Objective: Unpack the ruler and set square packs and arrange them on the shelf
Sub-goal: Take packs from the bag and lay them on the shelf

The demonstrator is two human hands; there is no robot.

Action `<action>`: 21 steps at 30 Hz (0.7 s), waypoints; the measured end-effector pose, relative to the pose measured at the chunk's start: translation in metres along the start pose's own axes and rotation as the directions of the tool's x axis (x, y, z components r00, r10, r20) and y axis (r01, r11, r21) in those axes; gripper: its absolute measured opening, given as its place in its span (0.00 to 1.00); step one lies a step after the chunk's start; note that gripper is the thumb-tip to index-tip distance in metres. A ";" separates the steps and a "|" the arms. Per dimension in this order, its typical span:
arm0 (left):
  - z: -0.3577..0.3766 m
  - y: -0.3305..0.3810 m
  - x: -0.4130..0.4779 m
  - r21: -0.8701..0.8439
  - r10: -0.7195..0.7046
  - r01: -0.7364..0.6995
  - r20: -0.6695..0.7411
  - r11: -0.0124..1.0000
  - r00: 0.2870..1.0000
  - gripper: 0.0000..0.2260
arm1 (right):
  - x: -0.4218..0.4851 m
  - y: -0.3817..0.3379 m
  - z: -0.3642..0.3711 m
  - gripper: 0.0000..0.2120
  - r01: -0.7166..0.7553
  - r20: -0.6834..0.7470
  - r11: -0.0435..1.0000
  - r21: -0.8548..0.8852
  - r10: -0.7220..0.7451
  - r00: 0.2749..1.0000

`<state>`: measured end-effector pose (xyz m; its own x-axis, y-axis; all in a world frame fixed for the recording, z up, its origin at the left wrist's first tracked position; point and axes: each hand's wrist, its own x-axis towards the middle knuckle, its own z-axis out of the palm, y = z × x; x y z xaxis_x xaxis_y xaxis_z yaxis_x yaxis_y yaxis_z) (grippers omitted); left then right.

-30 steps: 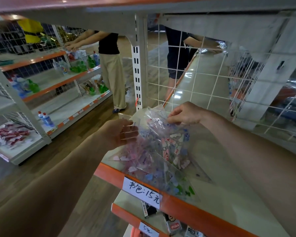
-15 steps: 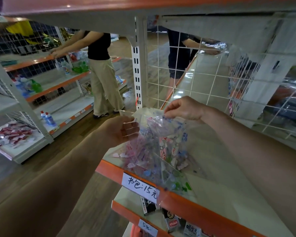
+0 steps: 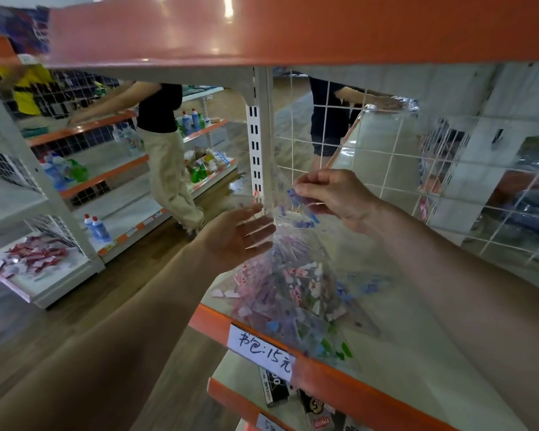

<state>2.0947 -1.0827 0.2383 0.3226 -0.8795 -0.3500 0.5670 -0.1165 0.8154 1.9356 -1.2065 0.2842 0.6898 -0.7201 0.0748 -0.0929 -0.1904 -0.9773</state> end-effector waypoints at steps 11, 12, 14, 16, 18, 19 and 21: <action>0.018 -0.005 -0.009 0.039 0.088 -0.093 0.122 0.995 0.989 0.06 | -0.013 0.005 0.016 0.06 0.048 0.080 0.983 -0.177 -0.034 0.996; 0.015 -0.004 -0.010 0.025 0.089 -0.092 0.103 0.995 0.991 0.06 | -0.013 0.006 0.012 0.06 0.019 0.057 0.986 -0.163 -0.010 0.998; 0.009 0.000 -0.011 -0.001 0.086 -0.086 0.051 0.996 0.995 0.06 | -0.014 0.007 0.003 0.04 -0.052 0.007 0.992 -0.118 0.053 0.999; 0.003 0.002 -0.011 -0.007 0.079 -0.079 -0.013 0.997 0.997 0.05 | -0.015 0.010 -0.004 0.04 -0.117 -0.021 0.990 -0.073 0.116 0.993; -0.001 0.004 -0.010 0.009 0.065 -0.065 -0.057 0.998 0.996 0.04 | -0.017 0.013 -0.006 0.04 -0.157 -0.025 0.986 -0.053 0.156 0.987; -0.002 0.005 -0.010 0.023 0.054 -0.053 -0.068 0.998 0.996 0.03 | -0.018 0.015 -0.006 0.04 -0.171 -0.021 0.984 -0.058 0.170 0.985; -0.002 0.005 -0.009 0.068 0.027 -0.021 -0.087 0.997 0.996 0.03 | -0.018 0.018 -0.004 0.05 -0.199 -0.010 0.976 -0.091 0.199 0.980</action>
<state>2.0960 -1.0744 0.2451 0.4024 -0.8387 -0.3670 0.5076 -0.1293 0.8519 1.9184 -1.1996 0.2664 0.6506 -0.7500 -0.1193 -0.2934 -0.1033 -0.9504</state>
